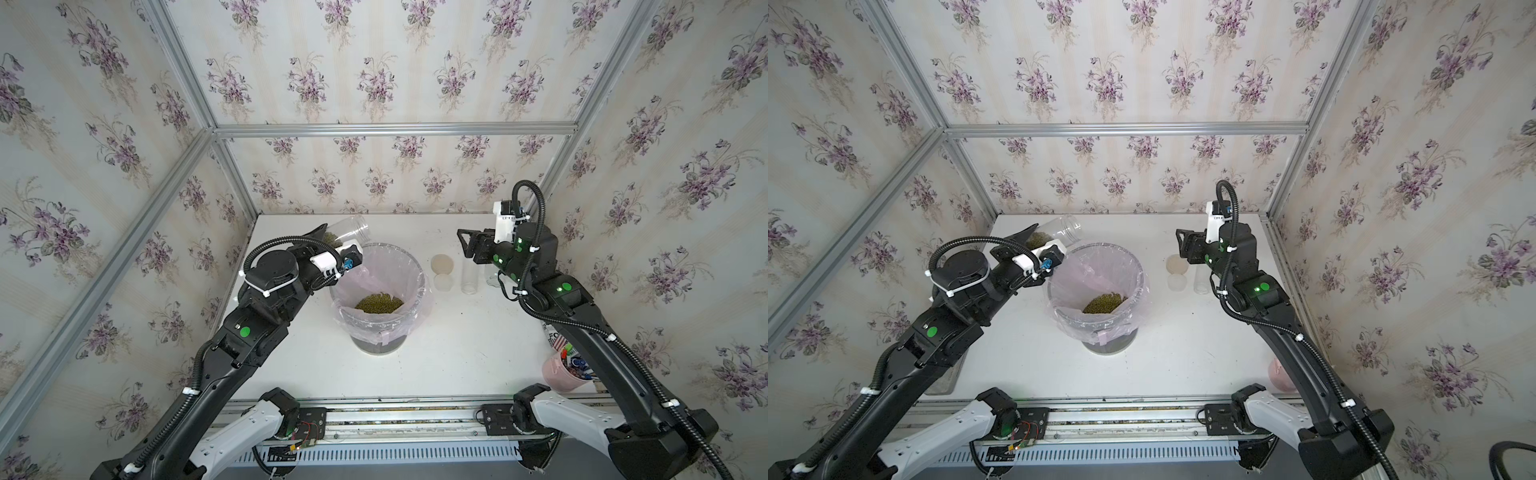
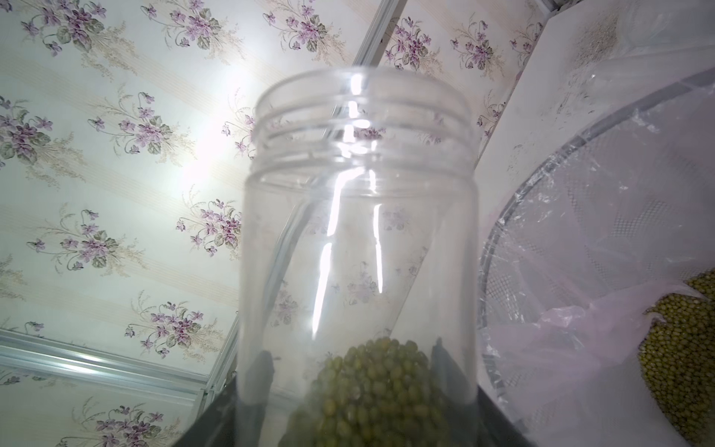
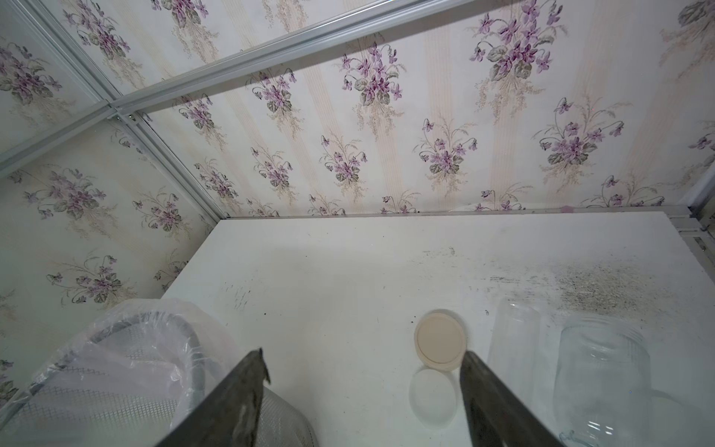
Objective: Empty moldy mung beans from jars
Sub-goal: Pour the moldy mung beans from the jar into the trash bin.
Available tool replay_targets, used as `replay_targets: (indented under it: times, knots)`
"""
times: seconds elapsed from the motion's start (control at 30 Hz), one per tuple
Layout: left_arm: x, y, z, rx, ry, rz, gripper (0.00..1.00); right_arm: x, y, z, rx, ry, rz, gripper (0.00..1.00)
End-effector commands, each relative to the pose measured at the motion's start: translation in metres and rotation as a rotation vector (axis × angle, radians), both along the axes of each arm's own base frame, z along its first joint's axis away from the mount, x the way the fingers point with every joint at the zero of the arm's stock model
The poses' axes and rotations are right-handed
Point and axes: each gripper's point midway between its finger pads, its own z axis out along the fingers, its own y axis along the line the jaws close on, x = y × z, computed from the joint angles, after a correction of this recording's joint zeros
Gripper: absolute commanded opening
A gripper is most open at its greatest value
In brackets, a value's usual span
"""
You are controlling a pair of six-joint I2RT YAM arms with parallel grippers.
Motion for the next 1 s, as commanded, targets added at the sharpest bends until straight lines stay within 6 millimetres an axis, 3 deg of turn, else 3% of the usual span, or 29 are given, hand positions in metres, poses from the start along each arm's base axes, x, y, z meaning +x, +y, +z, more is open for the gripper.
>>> replay_targets:
  times: [0.0,0.57,0.97]
  knots:
    - [-0.001,0.007,0.007,0.031,-0.043,0.019,0.00,0.001,-0.001,0.005,-0.001,-0.020,-0.003,0.76]
    - [-0.020,0.016,-0.007,0.138,-0.039,-0.013,0.00,-0.003,-0.005,0.003,-0.003,-0.029,-0.013,0.76]
    - [-0.037,0.008,-0.007,0.308,-0.059,-0.134,0.00,-0.004,-0.004,0.001,0.010,-0.029,-0.007,0.77]
